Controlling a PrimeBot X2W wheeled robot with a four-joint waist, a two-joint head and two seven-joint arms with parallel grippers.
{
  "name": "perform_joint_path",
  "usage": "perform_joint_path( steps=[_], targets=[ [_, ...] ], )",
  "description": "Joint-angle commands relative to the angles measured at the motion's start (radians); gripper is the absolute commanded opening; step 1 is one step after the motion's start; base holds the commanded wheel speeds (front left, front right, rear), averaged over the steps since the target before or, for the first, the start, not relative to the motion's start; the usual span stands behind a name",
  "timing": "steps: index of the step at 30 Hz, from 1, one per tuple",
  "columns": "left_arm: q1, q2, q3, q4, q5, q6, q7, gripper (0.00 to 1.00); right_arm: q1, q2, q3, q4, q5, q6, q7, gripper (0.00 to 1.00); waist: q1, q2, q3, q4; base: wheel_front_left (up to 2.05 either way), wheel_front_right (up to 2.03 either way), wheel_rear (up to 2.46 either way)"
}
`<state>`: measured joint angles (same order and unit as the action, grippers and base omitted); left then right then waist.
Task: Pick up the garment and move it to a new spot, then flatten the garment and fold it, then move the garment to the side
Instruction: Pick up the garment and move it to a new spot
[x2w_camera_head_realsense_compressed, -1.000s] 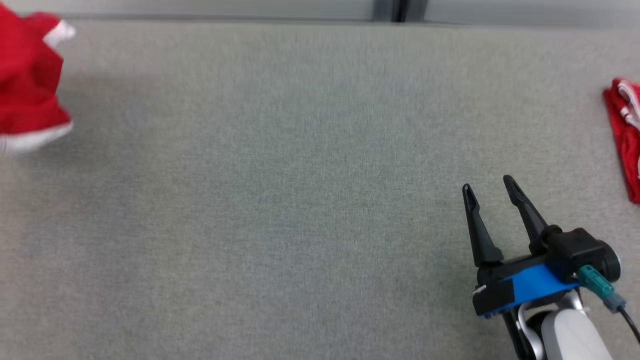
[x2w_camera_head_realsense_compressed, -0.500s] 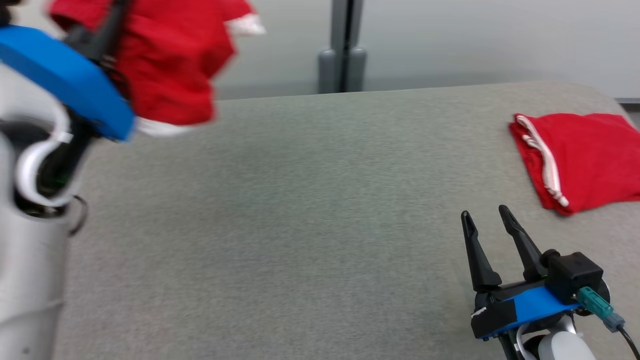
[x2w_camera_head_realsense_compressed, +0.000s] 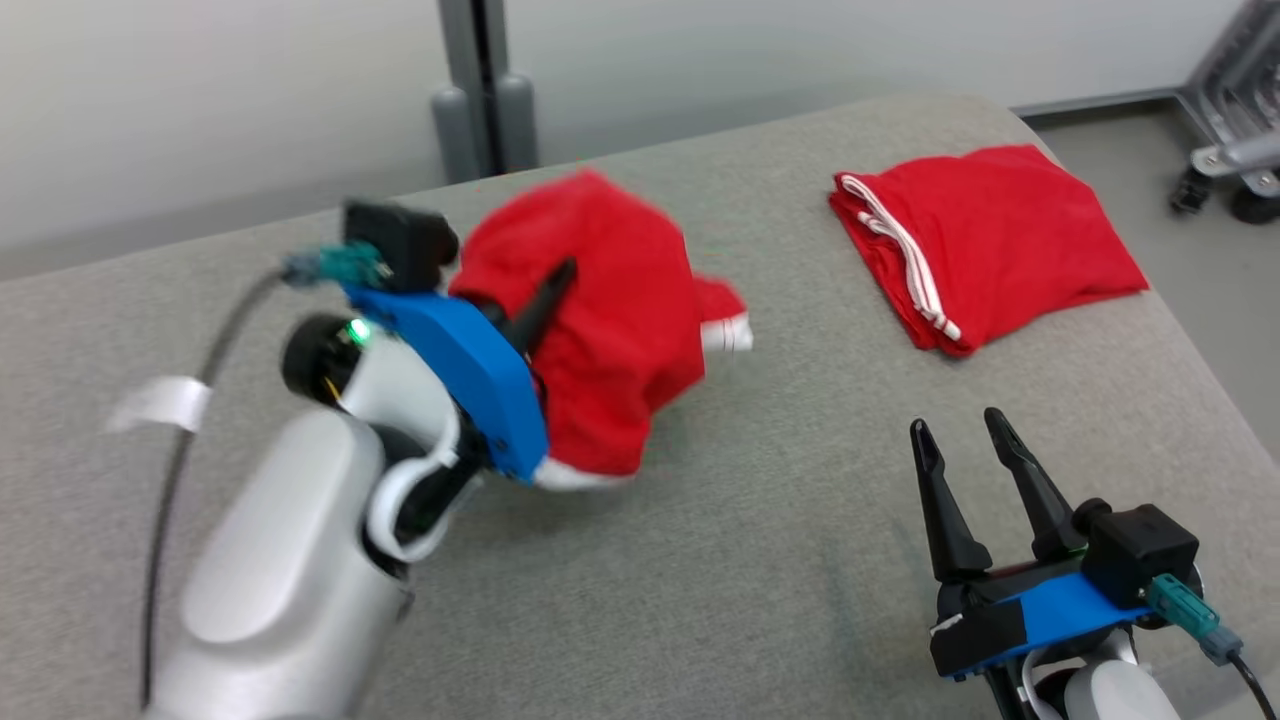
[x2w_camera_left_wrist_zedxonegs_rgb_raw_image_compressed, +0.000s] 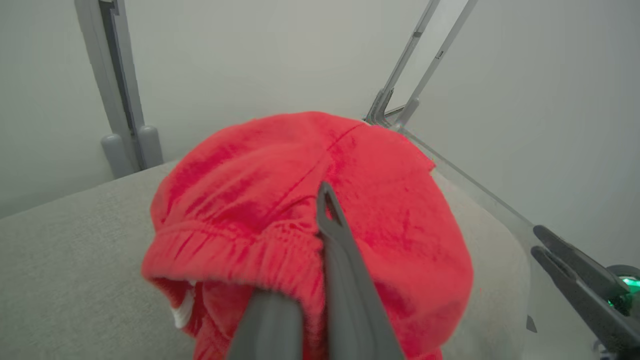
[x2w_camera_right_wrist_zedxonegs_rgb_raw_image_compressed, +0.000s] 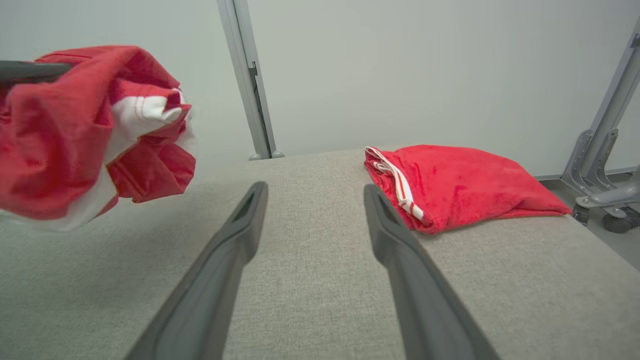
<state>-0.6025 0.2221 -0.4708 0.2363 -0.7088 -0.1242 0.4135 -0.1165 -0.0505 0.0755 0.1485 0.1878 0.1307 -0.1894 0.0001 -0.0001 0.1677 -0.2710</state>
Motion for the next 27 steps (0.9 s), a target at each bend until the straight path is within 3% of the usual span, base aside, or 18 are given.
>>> perform_joint_path(
  steps=[1,2,4,5,6,7,8,14,18,27],
  targets=[
    [0.016,-0.009,-0.014,0.025,0.005,-0.009,-0.015,0.0,-0.012,0.0,0.002,0.004,0.009,0.0,-0.009,1.0,-0.0001,0.0001,0.002,-0.009,0.0,0.0,0.0],
    [0.02,-0.018,-0.037,0.059,0.008,-0.009,-0.028,0.0,-0.015,0.0,0.003,0.005,0.012,0.0,-0.011,1.0,-0.0001,0.0001,0.008,-0.016,0.0,0.0,0.0],
    [0.01,-0.01,-0.072,0.142,0.044,-0.009,-0.072,0.25,-0.024,0.0,0.01,0.012,0.012,0.0,-0.017,1.0,-0.0001,0.0001,0.019,-0.029,0.0,0.0,0.0],
    [0.005,-0.009,-0.088,0.188,0.058,-0.009,-0.089,0.3,-0.027,-0.001,0.016,0.015,0.014,0.0,-0.019,1.0,-0.0001,0.0001,0.023,-0.035,0.0,0.0,0.0],
    [-0.001,-0.013,-0.105,0.23,0.074,-0.009,-0.112,0.45,-0.03,0.0,0.02,0.019,0.015,0.0,-0.022,1.0,-0.0001,0.0001,0.025,-0.039,0.0,0.0,0.0],
    [-0.007,-0.016,-0.12,0.27,0.093,-0.009,-0.133,0.82,-0.032,0.0,0.023,0.023,0.016,0.0,-0.024,1.0,-0.0001,0.0001,0.026,-0.042,0.0,0.0,0.0],
    [-0.012,-0.021,-0.134,0.307,0.106,-0.009,-0.151,1.0,-0.034,0.0,0.025,0.026,0.017,0.0,-0.027,1.0,-0.0001,0.0001,0.026,-0.043,0.0,0.0,0.0],
    [-0.024,-0.069,-0.16,0.424,0.119,-0.007,-0.281,1.0,-0.021,0.0,-0.003,0.043,0.005,0.0,-0.034,1.0,-0.0001,0.0001,0.008,0.001,0.0,0.0,0.0],
    [0.011,-0.097,-0.132,0.424,0.096,0.006,-0.373,1.0,-0.004,-0.001,-0.019,0.042,-0.006,0.0,-0.027,1.0,-0.0001,0.0001,-0.023,0.052,0.0,0.0,0.0],
    [0.137,-0.048,-0.075,0.313,0.082,0.055,-0.537,1.0,0.039,-0.001,-0.081,0.005,-0.037,0.0,0.002,1.0,-0.0001,0.0001,-0.085,0.189,0.0,0.0,0.0]
  ],
)
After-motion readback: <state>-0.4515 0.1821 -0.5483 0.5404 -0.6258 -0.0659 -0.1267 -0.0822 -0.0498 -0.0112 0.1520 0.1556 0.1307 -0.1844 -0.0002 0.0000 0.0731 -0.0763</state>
